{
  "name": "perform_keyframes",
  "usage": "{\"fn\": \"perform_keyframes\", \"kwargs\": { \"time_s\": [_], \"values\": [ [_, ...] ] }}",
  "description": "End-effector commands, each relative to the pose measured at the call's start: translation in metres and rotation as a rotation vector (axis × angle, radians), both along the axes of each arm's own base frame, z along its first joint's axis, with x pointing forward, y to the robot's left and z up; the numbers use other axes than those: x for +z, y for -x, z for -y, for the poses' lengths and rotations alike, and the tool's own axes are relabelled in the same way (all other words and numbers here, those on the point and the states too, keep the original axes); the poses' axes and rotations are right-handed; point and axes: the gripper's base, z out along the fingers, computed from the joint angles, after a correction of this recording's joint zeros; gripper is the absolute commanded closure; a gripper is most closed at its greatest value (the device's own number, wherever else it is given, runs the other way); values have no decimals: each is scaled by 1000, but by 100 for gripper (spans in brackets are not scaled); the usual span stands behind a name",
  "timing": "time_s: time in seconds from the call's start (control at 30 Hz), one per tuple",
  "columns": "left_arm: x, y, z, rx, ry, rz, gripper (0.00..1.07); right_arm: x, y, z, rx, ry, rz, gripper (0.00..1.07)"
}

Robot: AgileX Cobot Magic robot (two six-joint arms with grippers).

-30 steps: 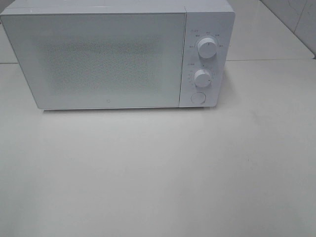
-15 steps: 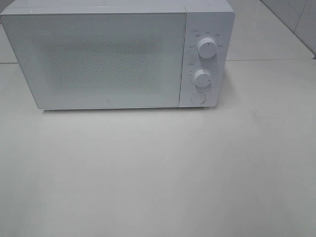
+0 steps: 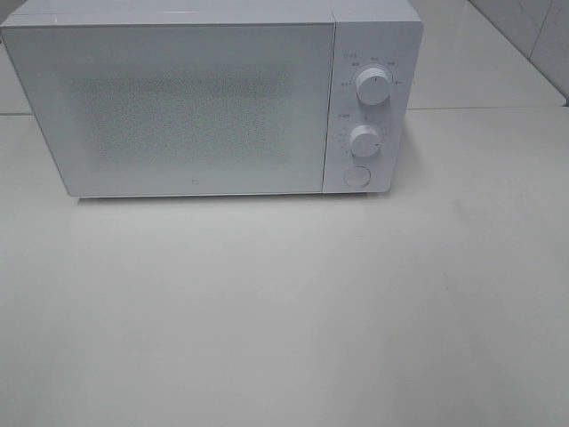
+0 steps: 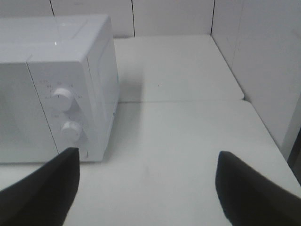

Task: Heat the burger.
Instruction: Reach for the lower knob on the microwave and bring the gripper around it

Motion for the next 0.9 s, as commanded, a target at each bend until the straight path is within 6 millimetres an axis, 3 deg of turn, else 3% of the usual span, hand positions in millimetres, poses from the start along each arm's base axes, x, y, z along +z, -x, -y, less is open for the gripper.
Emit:
{"fn": "perform_keyframes", "kwargs": {
  "time_s": [0.03,0.37,0.9],
  "values": [
    [0,3,1,-3,3,30,9,4,-5,-1,-1,-24,107,31],
    [0,3,1,-3,3,30,9,-36,-41,-2,4,-27,-23,31],
    [0,3,1,-3,3,30,9,-52,-93,-5,5,-53,-59,31]
  ]
}}
